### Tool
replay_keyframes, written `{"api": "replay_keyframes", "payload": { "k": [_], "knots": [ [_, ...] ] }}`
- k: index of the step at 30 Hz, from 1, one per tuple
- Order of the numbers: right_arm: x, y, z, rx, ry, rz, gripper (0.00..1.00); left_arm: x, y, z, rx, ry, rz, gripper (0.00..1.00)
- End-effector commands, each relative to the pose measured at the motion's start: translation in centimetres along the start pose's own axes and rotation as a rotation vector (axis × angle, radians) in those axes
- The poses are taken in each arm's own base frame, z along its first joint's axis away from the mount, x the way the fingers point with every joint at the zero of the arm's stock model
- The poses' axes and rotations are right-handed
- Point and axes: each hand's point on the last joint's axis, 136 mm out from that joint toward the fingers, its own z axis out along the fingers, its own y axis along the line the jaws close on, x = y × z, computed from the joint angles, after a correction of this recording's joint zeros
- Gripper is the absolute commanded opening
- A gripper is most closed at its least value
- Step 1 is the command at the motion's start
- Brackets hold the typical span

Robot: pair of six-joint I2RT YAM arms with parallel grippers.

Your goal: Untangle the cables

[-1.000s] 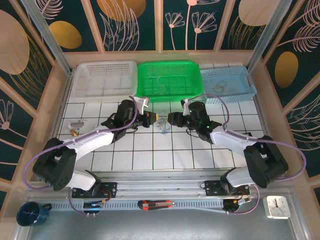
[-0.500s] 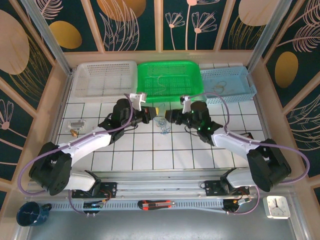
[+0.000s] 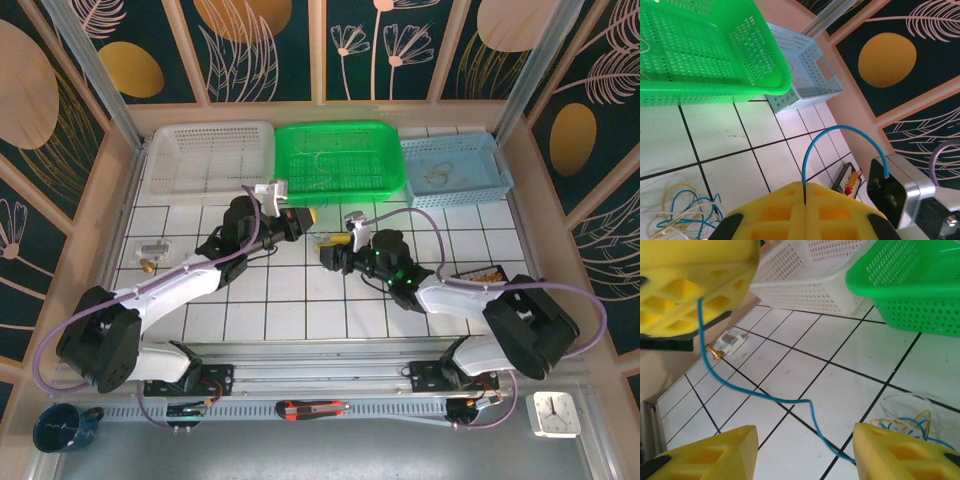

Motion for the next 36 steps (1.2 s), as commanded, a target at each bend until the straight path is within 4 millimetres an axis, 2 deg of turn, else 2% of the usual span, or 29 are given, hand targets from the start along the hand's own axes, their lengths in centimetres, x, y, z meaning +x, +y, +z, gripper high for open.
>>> {"api": "replay_keyframes", "payload": {
  "k": [1,6,11,16,17,18,21,30,34,36],
  "knots": [
    [-2.0,0.0,1.3,0.006,-0.073,-0.054,0.53,-2.6,-3.2,-0.2,0.089,-0.067,-0.019,0.0],
    [-1.8,-1.3,2.9,0.043,-0.103,-0.036,0.53,-3.7,-4.6,-0.2,0.117,-0.077,-0.049,0.0],
    [-0.8,-3.6,3.7,0.091,-0.114,0.027,0.5,-5.3,-6.8,-0.9,0.164,-0.108,-0.078,0.0],
    [1.4,-6.3,4.0,0.141,-0.089,0.118,0.43,-7.8,-10.0,-2.3,0.229,-0.153,-0.091,0.0],
    [1.8,-6.9,4.0,0.155,-0.082,0.138,0.42,-7.8,-10.1,-2.4,0.23,-0.152,-0.098,0.0],
    [2.3,-7.4,3.9,0.17,-0.075,0.157,0.41,-9.0,-11.6,-3.0,0.258,-0.172,-0.089,0.0],
    [3.8,-8.6,3.7,0.204,-0.059,0.205,0.39,-10.4,-13.5,-3.8,0.279,-0.191,-0.074,0.0],
    [6.8,-10.1,2.9,0.258,-0.025,0.329,0.41,-15.2,-17.7,-6.0,0.236,-0.274,0.039,0.0],
    [6.9,-9.6,2.6,0.24,-0.013,0.354,0.45,-17.8,-18.6,-6.3,0.161,-0.319,0.116,0.0],
    [6.5,-9.0,2.4,0.219,-0.008,0.352,0.48,-19.1,-18.3,-6.2,0.106,-0.34,0.151,0.0]
  ]
}}
